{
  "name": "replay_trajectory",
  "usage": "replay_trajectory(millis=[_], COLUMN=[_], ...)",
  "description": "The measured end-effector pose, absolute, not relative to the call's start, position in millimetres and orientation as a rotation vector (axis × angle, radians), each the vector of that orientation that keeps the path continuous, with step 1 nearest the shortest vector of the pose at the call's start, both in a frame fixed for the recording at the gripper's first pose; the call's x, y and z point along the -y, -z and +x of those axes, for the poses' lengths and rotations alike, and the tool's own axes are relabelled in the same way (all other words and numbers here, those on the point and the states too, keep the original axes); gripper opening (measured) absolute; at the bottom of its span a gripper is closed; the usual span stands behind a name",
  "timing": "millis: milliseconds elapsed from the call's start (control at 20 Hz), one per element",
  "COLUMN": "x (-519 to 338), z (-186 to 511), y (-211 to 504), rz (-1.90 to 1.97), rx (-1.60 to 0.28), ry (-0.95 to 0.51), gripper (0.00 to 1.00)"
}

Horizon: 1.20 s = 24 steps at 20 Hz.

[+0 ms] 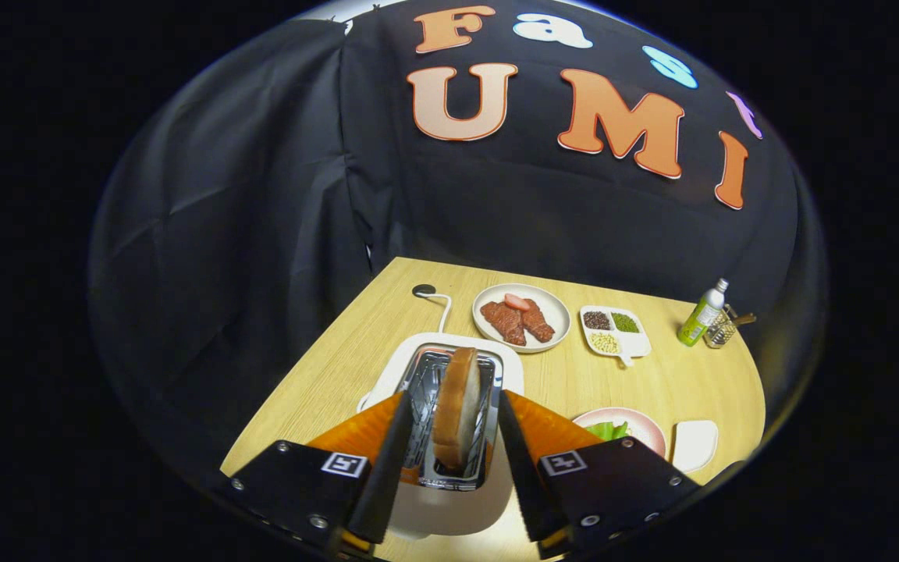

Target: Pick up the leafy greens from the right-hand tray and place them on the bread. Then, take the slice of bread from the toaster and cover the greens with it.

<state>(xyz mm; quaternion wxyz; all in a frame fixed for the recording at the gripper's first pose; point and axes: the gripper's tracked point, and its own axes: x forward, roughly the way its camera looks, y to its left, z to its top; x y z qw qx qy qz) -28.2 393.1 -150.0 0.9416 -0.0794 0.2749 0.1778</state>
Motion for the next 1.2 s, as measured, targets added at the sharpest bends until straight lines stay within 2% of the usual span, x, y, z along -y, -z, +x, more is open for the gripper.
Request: replay_trajectory(millis=[50, 100, 300, 400, 1200], x=[-392.9, -391.9, -386.3, -385.2, -355.9], z=[-28.7, -29.8, -29.5, -29.0, -20.5], y=[152.8, 156.4, 159.1, 154.9, 69.2], rz=[-0.166, -0.171, -0.174, -0.163, -0.054], rx=[-0.570, -0.582, -0.610, -0.607, -0.486], ry=[-0.362, -0.361, -0.330, -0.327, -0.337], gripper=[0.61, 0.47, 0.14, 0.08, 0.06])
